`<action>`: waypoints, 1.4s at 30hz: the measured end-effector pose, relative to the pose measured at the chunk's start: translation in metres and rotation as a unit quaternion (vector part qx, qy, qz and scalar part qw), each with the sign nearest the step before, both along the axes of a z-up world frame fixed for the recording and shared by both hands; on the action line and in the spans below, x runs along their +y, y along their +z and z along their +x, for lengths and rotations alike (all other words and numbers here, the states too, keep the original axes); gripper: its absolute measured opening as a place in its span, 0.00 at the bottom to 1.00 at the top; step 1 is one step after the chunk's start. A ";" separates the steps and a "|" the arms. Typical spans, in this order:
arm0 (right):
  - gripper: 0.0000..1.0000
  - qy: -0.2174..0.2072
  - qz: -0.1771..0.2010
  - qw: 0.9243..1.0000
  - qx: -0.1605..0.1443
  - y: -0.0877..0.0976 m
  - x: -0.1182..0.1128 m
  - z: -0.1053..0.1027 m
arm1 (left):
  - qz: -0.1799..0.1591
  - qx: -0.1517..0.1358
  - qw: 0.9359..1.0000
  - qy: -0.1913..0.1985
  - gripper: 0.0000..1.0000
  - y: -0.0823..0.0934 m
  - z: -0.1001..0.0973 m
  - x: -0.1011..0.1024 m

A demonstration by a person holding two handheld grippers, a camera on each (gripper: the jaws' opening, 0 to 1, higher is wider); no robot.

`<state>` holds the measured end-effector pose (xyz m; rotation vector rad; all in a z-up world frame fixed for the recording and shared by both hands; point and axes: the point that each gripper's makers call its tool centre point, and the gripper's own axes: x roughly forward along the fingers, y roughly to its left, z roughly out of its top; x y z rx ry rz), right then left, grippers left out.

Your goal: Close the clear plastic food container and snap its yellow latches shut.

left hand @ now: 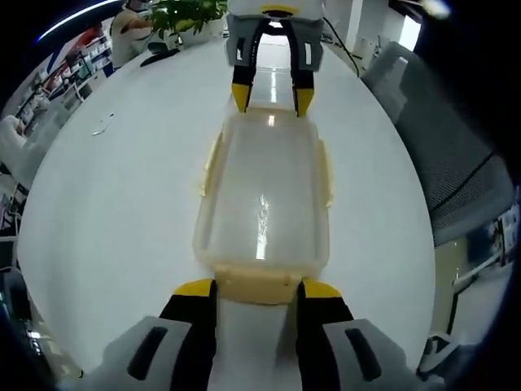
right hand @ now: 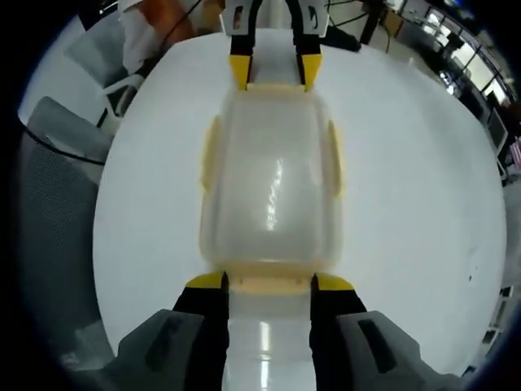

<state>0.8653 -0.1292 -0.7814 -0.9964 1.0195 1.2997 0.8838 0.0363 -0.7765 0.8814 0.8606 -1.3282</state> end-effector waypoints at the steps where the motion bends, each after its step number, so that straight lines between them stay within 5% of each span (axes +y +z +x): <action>1: 0.34 0.000 0.001 1.000 0.000 0.001 0.000 0.000 | 0.000 -0.001 1.000 0.001 0.32 0.001 0.000 0.000; 42: 0.35 0.003 0.055 0.998 -0.023 0.069 -0.022 -0.019 | 0.009 -0.035 0.999 0.015 0.31 0.074 -0.022 -0.023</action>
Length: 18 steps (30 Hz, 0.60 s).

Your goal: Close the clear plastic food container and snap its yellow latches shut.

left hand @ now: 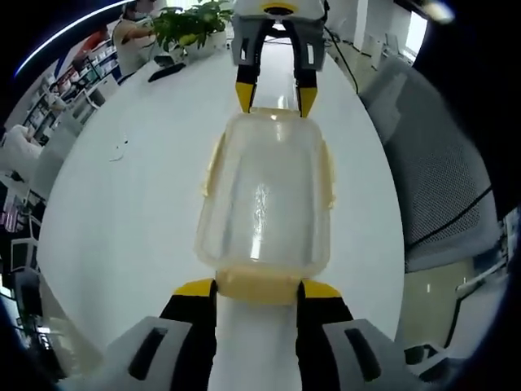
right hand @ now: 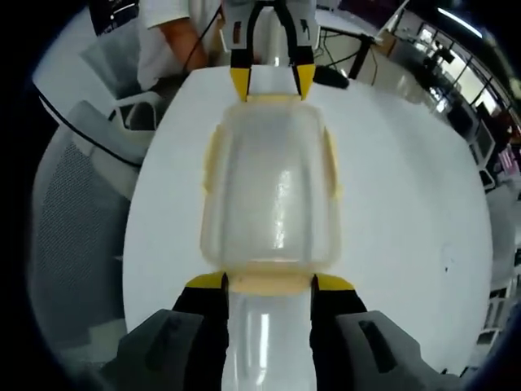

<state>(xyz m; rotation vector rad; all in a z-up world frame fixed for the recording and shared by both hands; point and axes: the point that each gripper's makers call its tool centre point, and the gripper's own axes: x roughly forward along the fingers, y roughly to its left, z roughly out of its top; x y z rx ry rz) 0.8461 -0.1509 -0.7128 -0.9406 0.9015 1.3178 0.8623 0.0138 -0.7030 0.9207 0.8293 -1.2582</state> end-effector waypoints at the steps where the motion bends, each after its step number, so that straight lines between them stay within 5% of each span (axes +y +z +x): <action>1: 0.35 0.000 0.001 1.000 0.000 0.001 -0.001 0.000 | 0.000 -0.001 1.000 -0.001 0.31 0.001 0.000 -0.001; 18: 0.35 0.003 0.008 1.000 -0.014 0.018 -0.031 -0.003 | -0.007 -0.005 1.000 0.002 0.32 0.021 -0.004 -0.031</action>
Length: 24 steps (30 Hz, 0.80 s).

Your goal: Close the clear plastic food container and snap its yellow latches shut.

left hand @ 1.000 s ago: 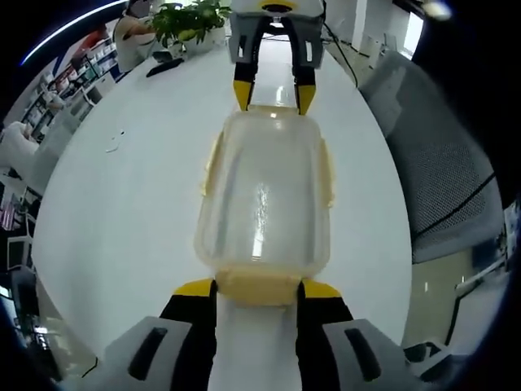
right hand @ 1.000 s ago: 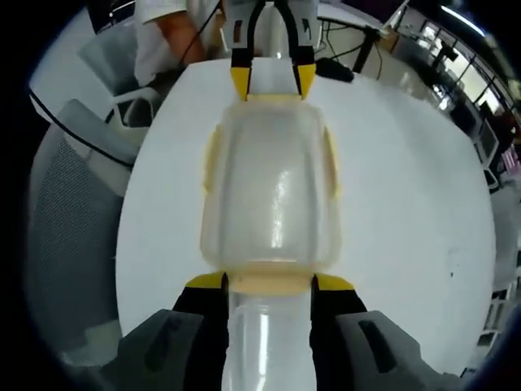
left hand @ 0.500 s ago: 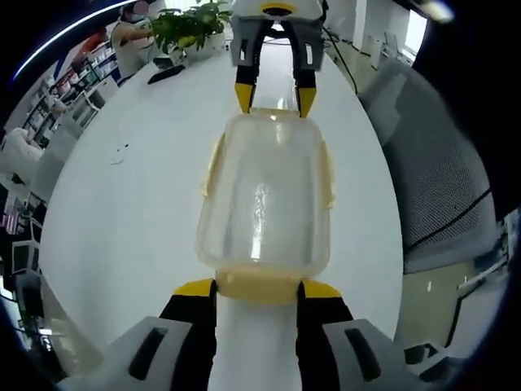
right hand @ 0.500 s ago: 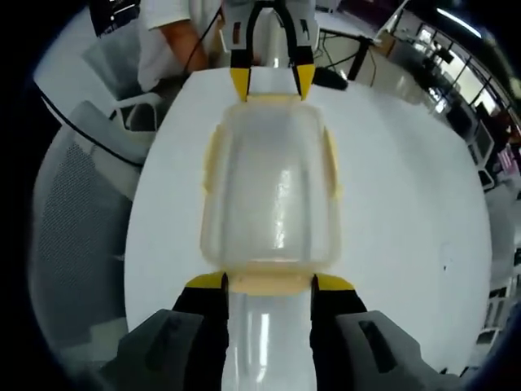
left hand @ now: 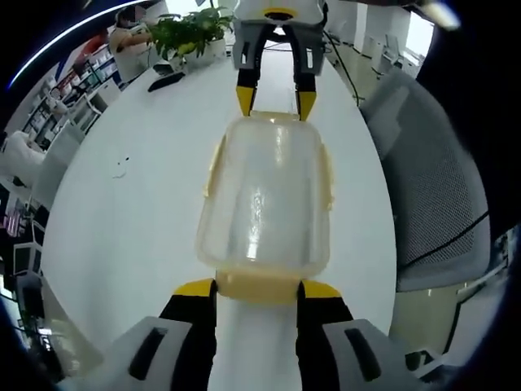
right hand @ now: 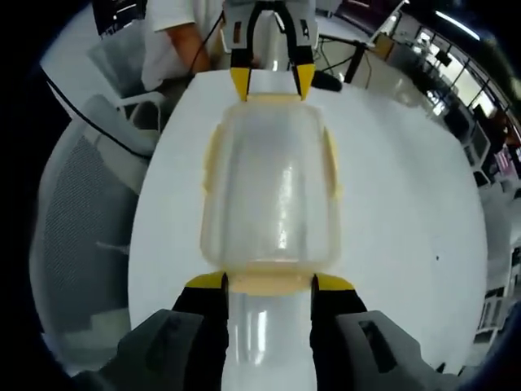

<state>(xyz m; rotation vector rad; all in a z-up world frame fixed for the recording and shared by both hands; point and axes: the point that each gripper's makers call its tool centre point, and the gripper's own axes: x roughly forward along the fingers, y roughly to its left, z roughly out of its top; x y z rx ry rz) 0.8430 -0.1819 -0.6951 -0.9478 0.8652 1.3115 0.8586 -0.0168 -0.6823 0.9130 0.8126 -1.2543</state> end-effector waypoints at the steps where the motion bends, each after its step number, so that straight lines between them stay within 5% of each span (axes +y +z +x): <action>1: 0.35 -0.001 0.001 1.000 -0.001 0.001 -0.002 0.000 | -0.002 -0.001 1.000 0.001 0.32 0.002 0.001 -0.002; 24: 0.35 -0.005 0.009 1.000 -0.006 0.014 -0.044 0.002 | -0.013 -0.018 1.000 -0.004 0.32 0.019 0.004 -0.045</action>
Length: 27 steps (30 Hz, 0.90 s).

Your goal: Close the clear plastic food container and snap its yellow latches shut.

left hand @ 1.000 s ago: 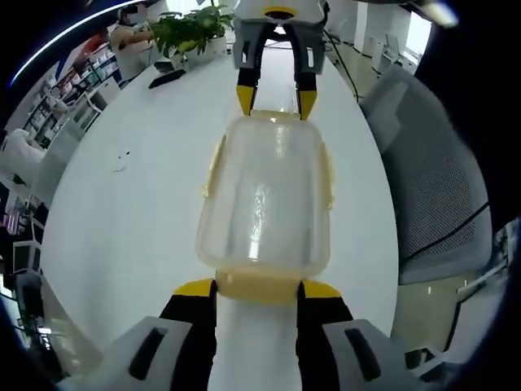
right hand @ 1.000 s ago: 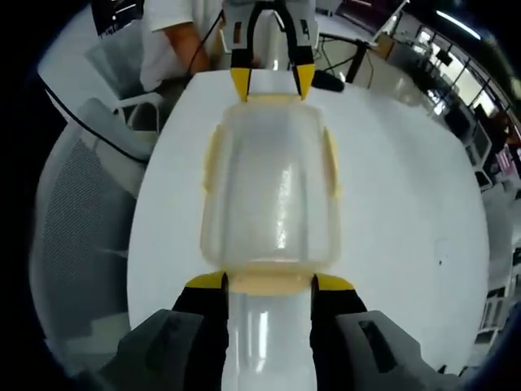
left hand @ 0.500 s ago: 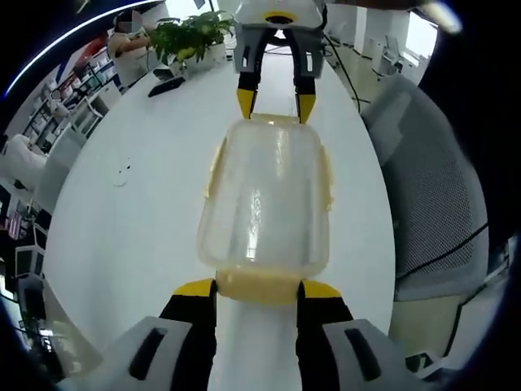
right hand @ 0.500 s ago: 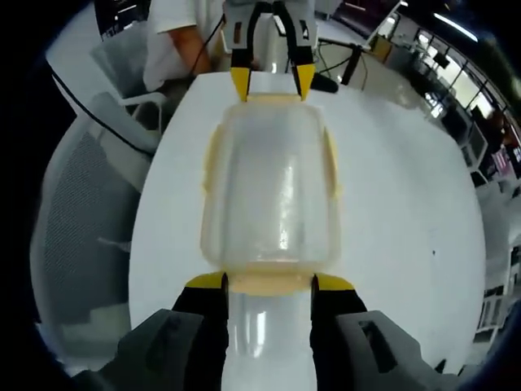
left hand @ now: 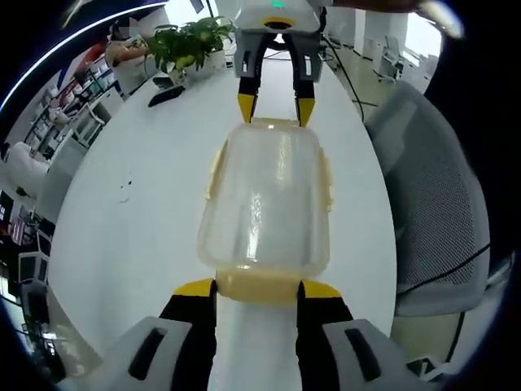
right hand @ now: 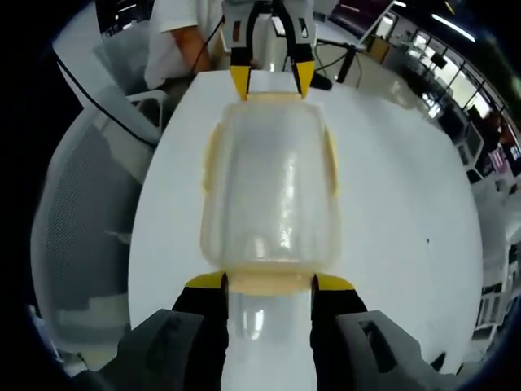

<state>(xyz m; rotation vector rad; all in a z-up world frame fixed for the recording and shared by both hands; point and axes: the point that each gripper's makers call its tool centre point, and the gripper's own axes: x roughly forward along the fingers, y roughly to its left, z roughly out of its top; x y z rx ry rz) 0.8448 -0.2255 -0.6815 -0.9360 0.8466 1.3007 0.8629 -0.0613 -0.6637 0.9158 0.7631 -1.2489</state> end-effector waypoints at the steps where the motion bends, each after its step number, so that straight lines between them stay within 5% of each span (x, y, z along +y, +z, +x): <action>1: 0.35 0.000 0.000 1.000 0.000 0.000 -0.002 0.000 | 0.000 -0.001 1.000 0.000 0.32 0.000 0.000 -0.001; 27: 0.35 -0.013 -0.007 1.000 0.002 -0.003 -0.052 0.002 | -0.011 -0.001 1.000 -0.015 0.31 -0.002 0.006 -0.053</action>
